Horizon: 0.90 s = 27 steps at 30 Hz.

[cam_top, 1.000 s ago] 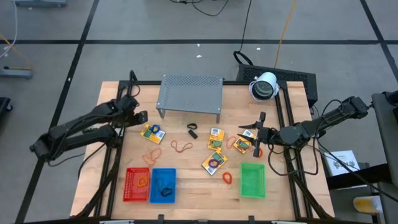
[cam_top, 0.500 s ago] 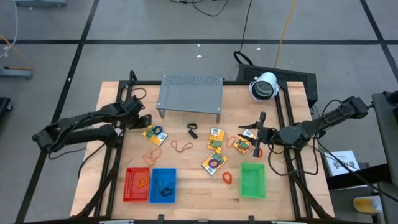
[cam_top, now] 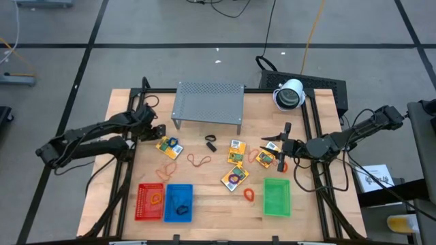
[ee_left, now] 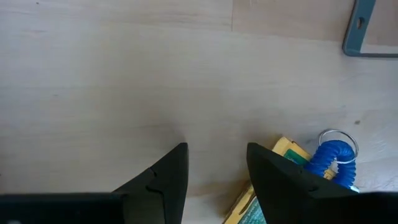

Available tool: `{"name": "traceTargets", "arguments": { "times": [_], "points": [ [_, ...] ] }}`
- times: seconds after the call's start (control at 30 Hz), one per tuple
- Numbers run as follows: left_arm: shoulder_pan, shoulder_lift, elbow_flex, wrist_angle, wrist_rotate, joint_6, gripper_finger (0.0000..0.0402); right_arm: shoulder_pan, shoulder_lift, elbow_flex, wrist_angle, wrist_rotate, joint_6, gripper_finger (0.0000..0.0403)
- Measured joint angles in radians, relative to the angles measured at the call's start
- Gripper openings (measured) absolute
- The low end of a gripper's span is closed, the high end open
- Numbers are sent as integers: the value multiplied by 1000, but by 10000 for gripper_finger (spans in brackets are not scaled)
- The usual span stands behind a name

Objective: Pick & Place Office Desk Supplies
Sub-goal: Put the yellow crayon box into the green bin

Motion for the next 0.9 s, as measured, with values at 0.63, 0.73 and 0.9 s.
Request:
{"name": "traceTargets", "arguments": {
  "times": [0.63,0.73,0.9],
  "points": [
    [0,-1,1,99,54,22,170,0,0,0,0,0,1,130],
    [0,-1,1,99,75,29,170,0,0,0,0,0,1,130],
    [0,-1,1,99,82,36,170,0,0,0,0,0,1,130]
  ]
}}
